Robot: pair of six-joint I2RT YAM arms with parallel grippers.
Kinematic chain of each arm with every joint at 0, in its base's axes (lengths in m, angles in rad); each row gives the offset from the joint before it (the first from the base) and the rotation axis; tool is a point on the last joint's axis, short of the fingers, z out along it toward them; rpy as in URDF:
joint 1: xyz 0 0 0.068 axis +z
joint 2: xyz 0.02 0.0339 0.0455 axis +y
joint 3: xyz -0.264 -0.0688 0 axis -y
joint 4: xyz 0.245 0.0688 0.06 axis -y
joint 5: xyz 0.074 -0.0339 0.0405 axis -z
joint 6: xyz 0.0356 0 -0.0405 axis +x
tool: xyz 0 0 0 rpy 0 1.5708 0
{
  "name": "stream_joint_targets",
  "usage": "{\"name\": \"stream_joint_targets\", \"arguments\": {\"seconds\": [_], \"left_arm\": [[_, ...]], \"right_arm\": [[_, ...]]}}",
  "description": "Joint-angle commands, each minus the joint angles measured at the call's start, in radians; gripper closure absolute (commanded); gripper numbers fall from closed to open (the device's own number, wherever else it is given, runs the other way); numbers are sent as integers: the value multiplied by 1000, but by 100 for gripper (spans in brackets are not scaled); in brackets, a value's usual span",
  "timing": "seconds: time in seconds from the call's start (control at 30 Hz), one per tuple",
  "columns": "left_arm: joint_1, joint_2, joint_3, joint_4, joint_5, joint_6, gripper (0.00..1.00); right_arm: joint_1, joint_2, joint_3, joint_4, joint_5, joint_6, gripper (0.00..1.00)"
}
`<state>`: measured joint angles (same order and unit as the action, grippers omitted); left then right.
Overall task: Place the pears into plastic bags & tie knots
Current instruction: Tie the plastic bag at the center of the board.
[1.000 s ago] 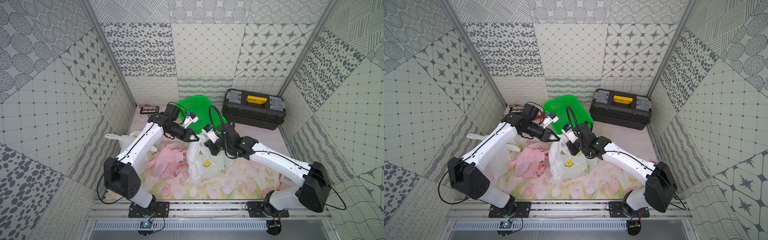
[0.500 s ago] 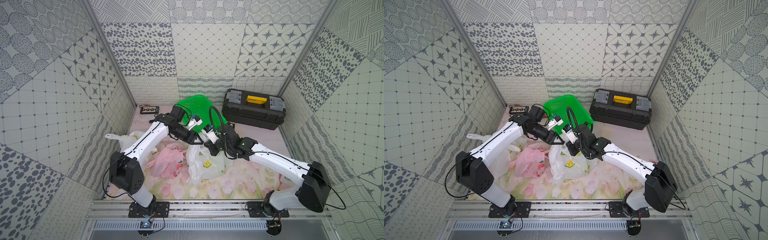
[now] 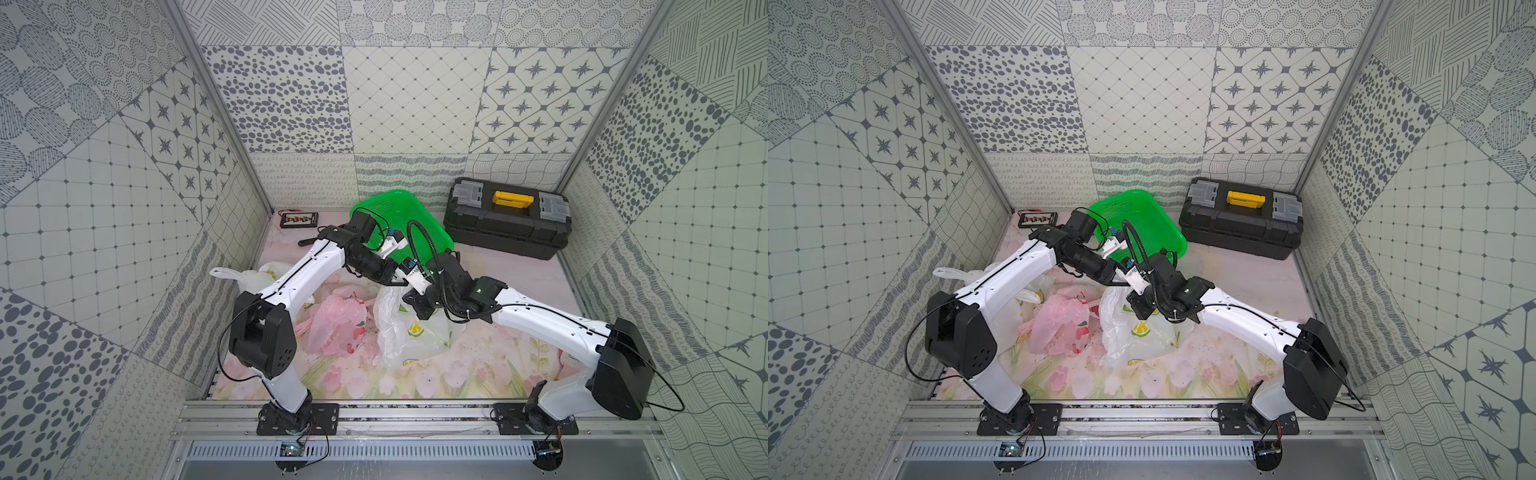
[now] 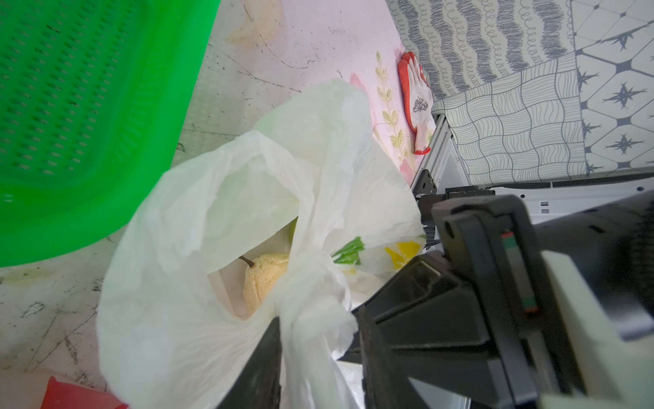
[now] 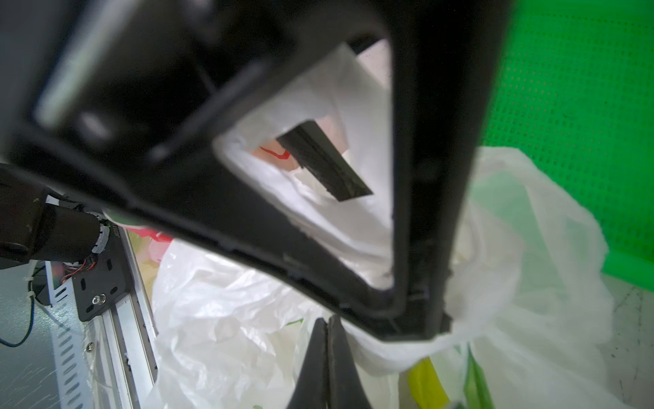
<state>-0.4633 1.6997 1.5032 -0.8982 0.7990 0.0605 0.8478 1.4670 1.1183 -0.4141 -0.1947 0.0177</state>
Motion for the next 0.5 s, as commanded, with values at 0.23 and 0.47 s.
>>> {"name": "stream_joint_targets", "arguments": {"seconds": [0.23,0.47], "left_arm": [[-9,-65,-48,109,-60,-26,100],[-28,-130,-122,182,-112,-9,100]], "right_arm": [[-41,-64,49,-46,-72,-17,72],[-226,-194,38,0,-360,123,58]]}}
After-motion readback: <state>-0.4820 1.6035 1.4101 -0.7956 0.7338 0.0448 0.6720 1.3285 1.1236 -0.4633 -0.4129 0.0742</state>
